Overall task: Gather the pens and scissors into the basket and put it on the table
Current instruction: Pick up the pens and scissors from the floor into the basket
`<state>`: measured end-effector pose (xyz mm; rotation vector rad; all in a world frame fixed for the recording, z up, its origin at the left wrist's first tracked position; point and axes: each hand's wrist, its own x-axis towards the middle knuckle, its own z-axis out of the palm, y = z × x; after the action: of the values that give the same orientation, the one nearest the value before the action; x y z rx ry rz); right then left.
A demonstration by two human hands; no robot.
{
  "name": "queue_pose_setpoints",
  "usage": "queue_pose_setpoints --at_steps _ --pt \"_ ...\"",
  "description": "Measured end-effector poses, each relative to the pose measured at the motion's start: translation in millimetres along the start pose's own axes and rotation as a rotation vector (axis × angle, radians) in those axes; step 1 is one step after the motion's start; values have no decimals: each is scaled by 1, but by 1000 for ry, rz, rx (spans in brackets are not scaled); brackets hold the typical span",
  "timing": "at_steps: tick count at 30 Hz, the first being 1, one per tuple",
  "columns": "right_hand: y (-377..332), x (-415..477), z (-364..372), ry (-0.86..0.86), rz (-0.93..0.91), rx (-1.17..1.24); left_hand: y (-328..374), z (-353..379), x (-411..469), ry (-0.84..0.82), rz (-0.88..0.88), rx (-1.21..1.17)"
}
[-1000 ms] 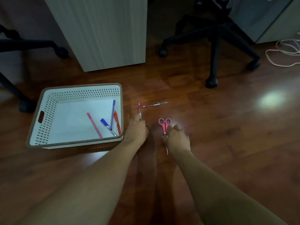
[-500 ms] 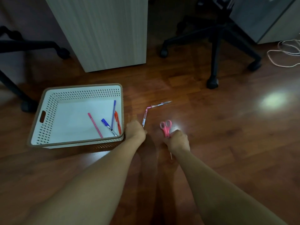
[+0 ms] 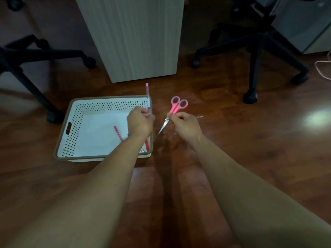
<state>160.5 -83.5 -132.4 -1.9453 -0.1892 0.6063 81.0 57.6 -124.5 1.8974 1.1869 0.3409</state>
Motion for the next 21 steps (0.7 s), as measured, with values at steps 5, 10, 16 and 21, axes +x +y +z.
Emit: queue_pose_setpoints --at_steps 5,10,16,21 --pt "-8 -1 48 -130 -114 -155 -55 -36 5 -7 -102 154" --pt "5 -3 72 -166 -203 -321 -97 -59 3 -31 0 271" --pt "11 13 51 114 -304 -513 -123 -73 -18 -143 257 673" --pt "36 53 17 -110 -115 -794 -122 -60 -47 -159 359 904"
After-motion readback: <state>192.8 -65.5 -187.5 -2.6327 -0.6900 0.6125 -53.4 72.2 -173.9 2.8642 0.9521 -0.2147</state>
